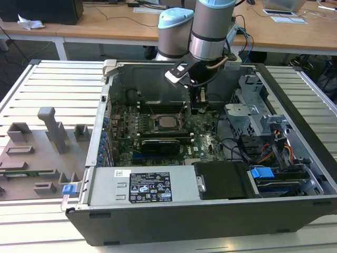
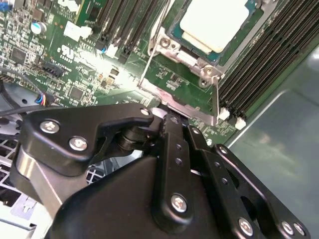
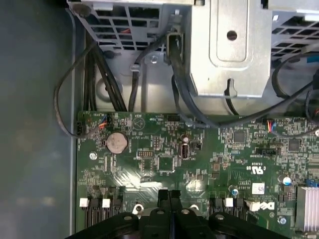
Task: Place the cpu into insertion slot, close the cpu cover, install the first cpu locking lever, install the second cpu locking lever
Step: 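Close the cpu cover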
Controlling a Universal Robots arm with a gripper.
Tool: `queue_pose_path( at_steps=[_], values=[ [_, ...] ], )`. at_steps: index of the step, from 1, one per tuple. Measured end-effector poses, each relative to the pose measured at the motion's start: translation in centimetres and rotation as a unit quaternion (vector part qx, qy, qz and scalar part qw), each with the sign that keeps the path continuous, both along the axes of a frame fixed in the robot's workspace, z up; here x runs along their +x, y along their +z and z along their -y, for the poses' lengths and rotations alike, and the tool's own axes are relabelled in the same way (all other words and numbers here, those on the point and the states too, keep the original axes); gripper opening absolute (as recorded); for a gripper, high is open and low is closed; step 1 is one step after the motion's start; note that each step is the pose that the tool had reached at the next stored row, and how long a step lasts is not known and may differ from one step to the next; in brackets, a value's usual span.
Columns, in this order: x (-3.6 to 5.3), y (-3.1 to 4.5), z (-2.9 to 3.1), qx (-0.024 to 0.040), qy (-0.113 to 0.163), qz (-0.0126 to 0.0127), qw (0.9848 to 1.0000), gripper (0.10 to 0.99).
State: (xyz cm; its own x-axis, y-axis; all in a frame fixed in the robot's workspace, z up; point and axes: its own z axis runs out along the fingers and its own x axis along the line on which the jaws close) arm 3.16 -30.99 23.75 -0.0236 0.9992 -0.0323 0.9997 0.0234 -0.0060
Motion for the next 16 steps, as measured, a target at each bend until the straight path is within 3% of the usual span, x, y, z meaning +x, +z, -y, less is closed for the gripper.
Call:
queue_pose_path(
  at_steps=[9, 16],
  values=[
    [-1.86, 0.0, 0.0, 0.0, 0.0, 0.0012, 1.0, 0.106],
    [-2.3, -0.02, 0.0, -0.0005, 0.0, 0.0013, 1.0, 0.106]
  ],
)
